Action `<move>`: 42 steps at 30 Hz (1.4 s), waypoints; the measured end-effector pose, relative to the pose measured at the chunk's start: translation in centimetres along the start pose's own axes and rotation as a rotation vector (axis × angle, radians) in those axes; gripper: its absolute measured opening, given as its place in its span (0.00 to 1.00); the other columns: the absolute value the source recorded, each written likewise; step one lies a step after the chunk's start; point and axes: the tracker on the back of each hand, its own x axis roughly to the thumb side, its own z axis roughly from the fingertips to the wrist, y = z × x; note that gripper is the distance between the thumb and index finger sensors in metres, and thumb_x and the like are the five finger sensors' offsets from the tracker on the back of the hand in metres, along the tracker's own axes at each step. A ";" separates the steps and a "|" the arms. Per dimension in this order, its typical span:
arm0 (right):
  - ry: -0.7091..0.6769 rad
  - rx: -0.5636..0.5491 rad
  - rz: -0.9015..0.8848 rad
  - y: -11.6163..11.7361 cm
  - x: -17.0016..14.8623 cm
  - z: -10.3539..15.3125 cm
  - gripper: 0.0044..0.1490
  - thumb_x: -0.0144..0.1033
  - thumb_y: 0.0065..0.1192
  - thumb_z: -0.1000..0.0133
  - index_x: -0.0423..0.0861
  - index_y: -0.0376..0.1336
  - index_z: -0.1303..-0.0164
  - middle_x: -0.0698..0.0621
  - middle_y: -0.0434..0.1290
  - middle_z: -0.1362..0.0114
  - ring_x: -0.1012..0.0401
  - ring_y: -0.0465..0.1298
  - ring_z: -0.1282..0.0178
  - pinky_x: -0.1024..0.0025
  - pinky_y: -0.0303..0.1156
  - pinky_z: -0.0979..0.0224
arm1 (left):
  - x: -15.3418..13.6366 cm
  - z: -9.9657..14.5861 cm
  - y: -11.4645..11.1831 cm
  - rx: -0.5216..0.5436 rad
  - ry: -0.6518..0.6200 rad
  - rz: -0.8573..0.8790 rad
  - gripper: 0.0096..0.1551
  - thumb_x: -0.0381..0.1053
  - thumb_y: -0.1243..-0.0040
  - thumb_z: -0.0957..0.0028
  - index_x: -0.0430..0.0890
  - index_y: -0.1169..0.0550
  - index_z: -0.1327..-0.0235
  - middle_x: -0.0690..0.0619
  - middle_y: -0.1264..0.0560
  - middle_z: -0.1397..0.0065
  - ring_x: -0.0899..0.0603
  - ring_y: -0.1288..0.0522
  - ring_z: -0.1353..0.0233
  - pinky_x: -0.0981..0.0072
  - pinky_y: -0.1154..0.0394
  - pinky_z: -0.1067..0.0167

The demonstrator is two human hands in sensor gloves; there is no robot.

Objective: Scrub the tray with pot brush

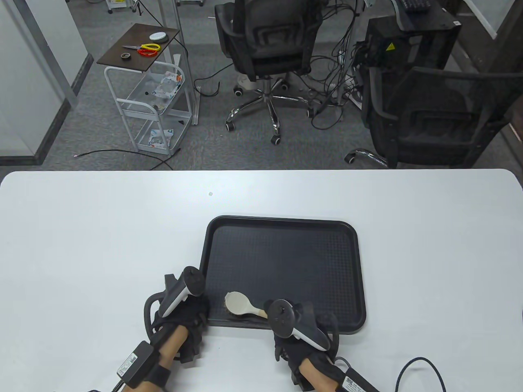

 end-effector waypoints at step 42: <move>0.143 -0.214 -0.057 -9.3 -2.8 -6.1 0.33 0.34 0.63 0.45 0.54 0.61 0.26 0.46 0.68 0.27 0.52 0.76 0.39 0.54 0.75 0.40 | 0.0 0.0 0.0 0.000 -0.001 0.002 0.46 0.62 0.45 0.50 0.45 0.46 0.24 0.52 0.26 0.54 0.46 0.27 0.50 0.44 0.40 0.30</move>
